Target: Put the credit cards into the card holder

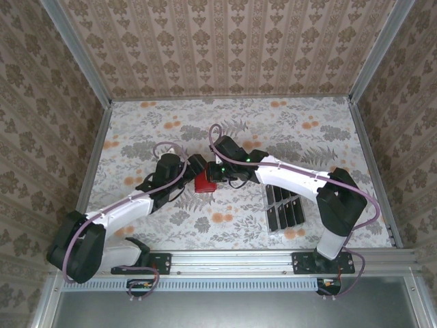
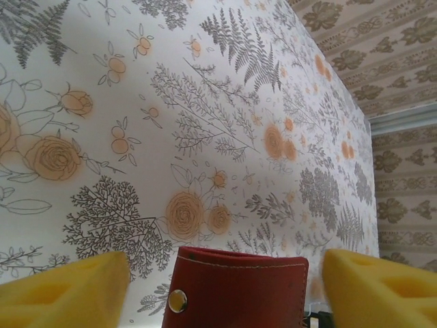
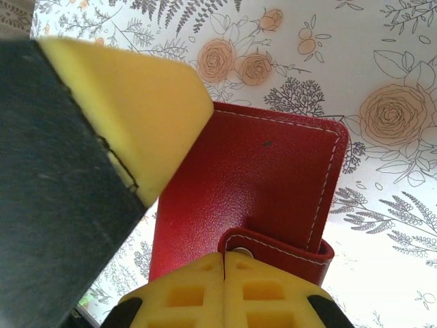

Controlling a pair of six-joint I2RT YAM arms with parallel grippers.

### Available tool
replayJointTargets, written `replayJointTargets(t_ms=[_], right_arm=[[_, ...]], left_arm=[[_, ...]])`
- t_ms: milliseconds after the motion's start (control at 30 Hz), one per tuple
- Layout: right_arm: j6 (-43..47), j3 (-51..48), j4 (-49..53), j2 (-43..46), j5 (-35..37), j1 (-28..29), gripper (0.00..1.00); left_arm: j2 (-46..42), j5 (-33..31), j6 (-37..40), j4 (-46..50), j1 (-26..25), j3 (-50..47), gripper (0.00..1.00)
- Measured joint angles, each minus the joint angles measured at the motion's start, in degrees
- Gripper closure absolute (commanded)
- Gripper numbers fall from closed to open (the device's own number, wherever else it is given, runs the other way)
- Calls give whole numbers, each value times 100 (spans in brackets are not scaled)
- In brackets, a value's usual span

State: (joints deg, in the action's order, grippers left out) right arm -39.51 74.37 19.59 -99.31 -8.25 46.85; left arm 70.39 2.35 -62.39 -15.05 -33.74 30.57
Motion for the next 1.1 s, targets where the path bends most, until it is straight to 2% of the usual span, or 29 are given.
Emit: replayJointTargets(t_ms=[100, 200, 267, 867, 1000, 1033, 1100], right_arm=[[-22, 0, -13, 9, 0, 0, 100], [-37, -9, -15, 33, 4, 0, 100], [-44, -39, -20, 59, 11, -13, 100], [-238, -1043, -282, 444, 179, -496, 100], [-317, -1045, -372, 507, 136, -496, 65], [-334, -1047, -407, 525, 127, -496, 61], [-402, -1049, -474, 551, 103, -496, 59]], left_arm=[[0, -22, -66, -149, -35, -74, 56], [0, -68, -63, -271, -63, -109, 87], [0, -76, -66, -323, -74, -125, 100], [-168, -175, 160, -632, -142, -367, 100], [-168, -173, 216, -684, -144, -372, 100], [-168, -173, 221, -713, -144, -372, 100], [-168, -173, 236, -763, -149, -372, 100]])
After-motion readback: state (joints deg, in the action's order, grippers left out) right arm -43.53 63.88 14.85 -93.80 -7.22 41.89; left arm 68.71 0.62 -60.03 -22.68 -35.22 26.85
